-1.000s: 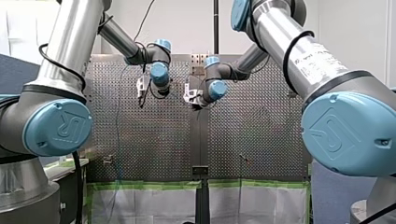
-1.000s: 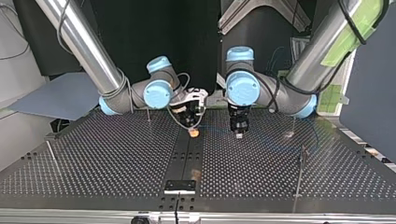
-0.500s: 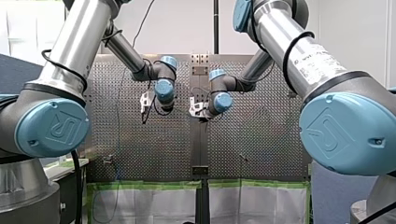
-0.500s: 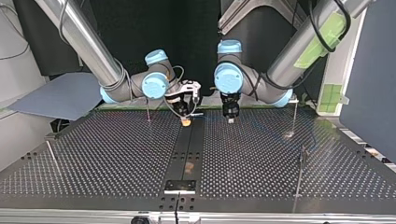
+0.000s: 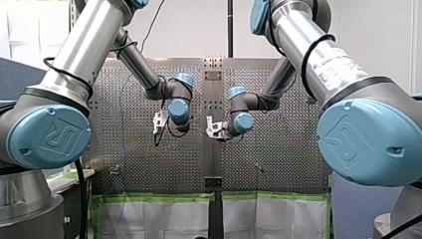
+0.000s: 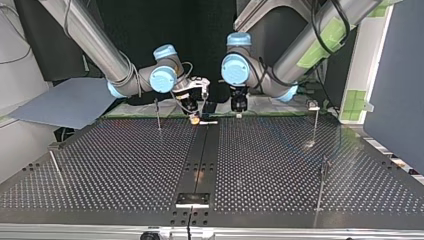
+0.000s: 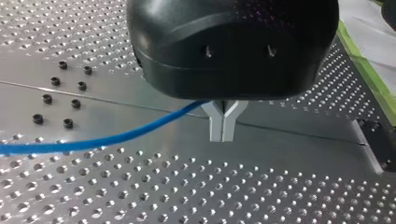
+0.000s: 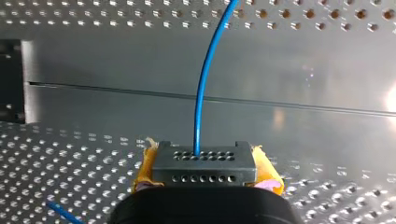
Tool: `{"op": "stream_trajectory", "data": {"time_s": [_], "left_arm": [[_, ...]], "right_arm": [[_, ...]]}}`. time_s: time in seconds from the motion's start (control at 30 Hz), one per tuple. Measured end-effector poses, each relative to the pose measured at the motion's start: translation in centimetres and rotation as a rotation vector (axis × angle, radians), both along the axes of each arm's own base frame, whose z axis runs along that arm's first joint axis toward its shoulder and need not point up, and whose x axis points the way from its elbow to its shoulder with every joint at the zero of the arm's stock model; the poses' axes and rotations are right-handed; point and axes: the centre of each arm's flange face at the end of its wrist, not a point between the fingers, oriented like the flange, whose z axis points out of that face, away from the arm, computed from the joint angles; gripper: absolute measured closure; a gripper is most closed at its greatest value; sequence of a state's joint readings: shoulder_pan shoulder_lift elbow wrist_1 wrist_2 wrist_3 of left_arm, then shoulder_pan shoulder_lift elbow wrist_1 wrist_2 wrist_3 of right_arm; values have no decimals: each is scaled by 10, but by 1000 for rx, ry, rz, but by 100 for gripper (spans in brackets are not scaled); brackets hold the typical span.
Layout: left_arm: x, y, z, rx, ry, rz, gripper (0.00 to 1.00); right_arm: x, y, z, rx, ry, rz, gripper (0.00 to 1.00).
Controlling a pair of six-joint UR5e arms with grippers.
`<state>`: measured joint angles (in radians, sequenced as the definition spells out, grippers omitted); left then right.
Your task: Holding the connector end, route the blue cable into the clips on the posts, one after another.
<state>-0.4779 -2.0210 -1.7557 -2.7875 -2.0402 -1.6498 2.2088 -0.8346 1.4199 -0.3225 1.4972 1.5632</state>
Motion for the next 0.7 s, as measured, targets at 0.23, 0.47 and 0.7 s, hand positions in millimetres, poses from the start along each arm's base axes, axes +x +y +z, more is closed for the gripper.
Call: {"op": "stream_trajectory", "data": {"time_s": [0.23, 0.47, 0.7], "left_arm": [[-6, -20, -34, 7, -1, -49, 100], [-13, -38, -70, -17, -3, -61, 100], [-17, -49, -100, -28, -12, -67, 100]], "right_arm": [[-13, 11, -24, -1, 0, 21, 100], [-30, 17, -46, -3, 2, 26, 100], [-61, 12, -66, 22, -29, 10, 100]]}}
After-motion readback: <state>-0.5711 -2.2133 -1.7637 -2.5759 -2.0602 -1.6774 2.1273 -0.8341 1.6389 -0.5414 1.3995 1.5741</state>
